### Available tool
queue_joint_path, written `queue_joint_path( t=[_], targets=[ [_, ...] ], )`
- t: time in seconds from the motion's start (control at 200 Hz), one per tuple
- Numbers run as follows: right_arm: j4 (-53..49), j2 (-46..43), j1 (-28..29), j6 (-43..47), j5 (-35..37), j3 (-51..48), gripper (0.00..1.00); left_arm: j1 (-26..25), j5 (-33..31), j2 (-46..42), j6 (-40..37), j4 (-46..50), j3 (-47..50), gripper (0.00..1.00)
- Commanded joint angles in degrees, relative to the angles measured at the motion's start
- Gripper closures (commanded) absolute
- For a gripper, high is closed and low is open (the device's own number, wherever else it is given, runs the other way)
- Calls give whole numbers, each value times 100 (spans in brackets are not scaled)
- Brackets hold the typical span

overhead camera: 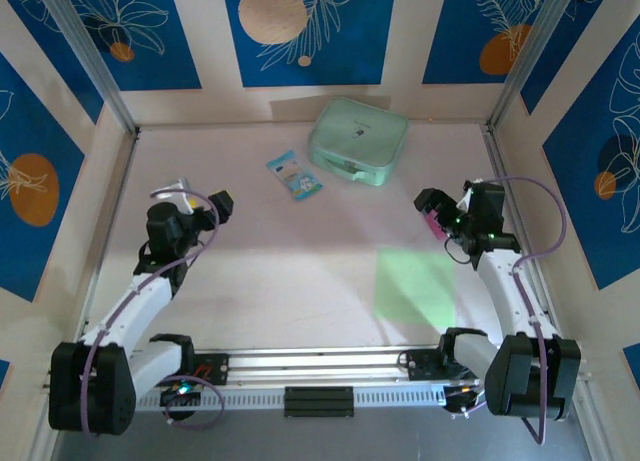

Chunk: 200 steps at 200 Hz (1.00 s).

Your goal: Fold a paper plane with a square sheet of paper (pick it up from the middle)

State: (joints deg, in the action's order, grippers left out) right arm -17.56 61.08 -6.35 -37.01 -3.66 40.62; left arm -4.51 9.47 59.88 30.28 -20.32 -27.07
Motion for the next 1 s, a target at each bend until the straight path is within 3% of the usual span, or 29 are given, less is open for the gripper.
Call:
queue_joint_path(
  t=[0.0,0.135,0.295,0.42,0.825,0.995],
  targets=[
    [-1077,369,-207,-175,-275,217,4,-26,1905,421,1186,13,-32,0],
    [-1331,872,12,-235,-599,236,8,-536,1873,532,1282,185,6,0],
    [-1892,1240,735,-604,247,283,6,-1140,1371,221,1099,740,142,0],
    [-1780,1394,1022,-1306,336,14,5,-1452,1171,1,1095,841,293,0],
    [-1020,1627,1918,-2147,356,-538,5,-1497,951,-649,948,1433,404,0],
    [-442,1875,2541,-3088,274,-560,6,-1483,910,-766,878,1529,407,0]
  ],
)
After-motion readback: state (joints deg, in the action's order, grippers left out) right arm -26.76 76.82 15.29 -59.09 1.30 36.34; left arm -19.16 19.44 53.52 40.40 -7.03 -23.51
